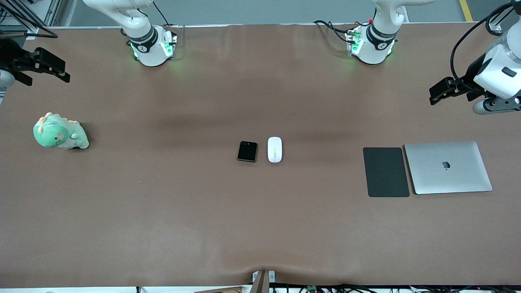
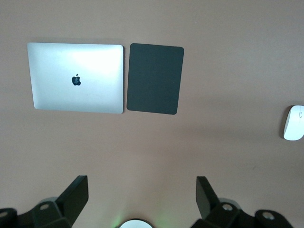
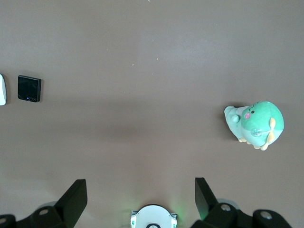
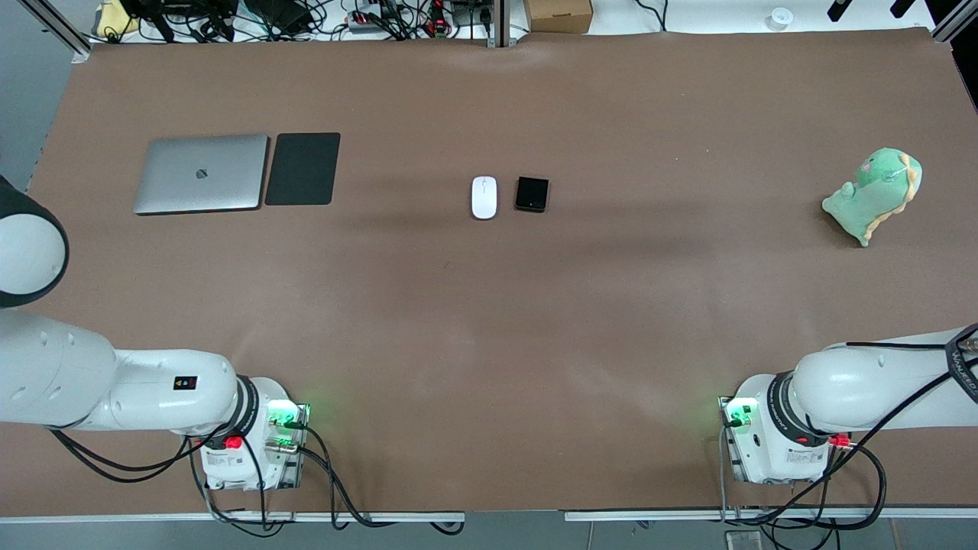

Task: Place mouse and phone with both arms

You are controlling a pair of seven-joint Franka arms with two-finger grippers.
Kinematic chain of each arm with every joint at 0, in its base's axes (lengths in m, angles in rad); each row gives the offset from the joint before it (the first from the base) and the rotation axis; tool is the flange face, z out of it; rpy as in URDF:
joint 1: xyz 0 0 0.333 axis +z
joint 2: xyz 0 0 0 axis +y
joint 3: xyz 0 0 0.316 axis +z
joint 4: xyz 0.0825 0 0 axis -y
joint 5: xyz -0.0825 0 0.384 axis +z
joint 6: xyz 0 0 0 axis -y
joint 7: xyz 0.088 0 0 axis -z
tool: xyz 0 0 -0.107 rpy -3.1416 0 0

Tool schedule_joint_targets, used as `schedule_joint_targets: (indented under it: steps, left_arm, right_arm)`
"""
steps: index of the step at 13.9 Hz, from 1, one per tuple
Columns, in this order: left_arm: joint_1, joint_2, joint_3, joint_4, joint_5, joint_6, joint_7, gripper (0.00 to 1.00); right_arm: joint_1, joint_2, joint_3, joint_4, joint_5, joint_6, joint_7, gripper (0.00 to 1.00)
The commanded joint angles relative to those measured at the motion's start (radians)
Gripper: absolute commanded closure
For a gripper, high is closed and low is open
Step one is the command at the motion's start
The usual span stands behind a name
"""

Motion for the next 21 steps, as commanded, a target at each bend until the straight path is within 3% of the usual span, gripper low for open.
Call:
schedule_joint_targets:
  steps: [1,7,12,16,21]
  left_arm:
    - [-0.013,0.017,0.001,0.012,-0.008,-0.006,0.010,0.00]
    - [-0.025,0.045,-0.093,-0.034,-0.010,0.055,-0.088,0.00]
    - [-0.027,0.112,-0.191,-0.109,-0.019,0.231,-0.135,0.00]
    - [-0.044,0.198,-0.314,-0.151,-0.016,0.380,-0.364,0.00]
    - [-0.162,0.302,-0.317,-0.151,0.001,0.500,-0.461,0.00]
  right_arm:
    - [-0.001,-0.006,0.003,0.002,0.002,-0.006,-0.009,0.00]
    - [-0.001,-0.006,0.003,0.002,0.002,-0.006,-0.009,0.00]
    - [0.020,-0.006,0.003,0.002,0.002,-0.006,-0.002,0.00]
    - [0.048,0.021,0.004,0.004,0.016,-0.003,0.006,0.00]
    - [0.106,0.060,0.004,0.005,0.024,0.007,0.144,0.00]
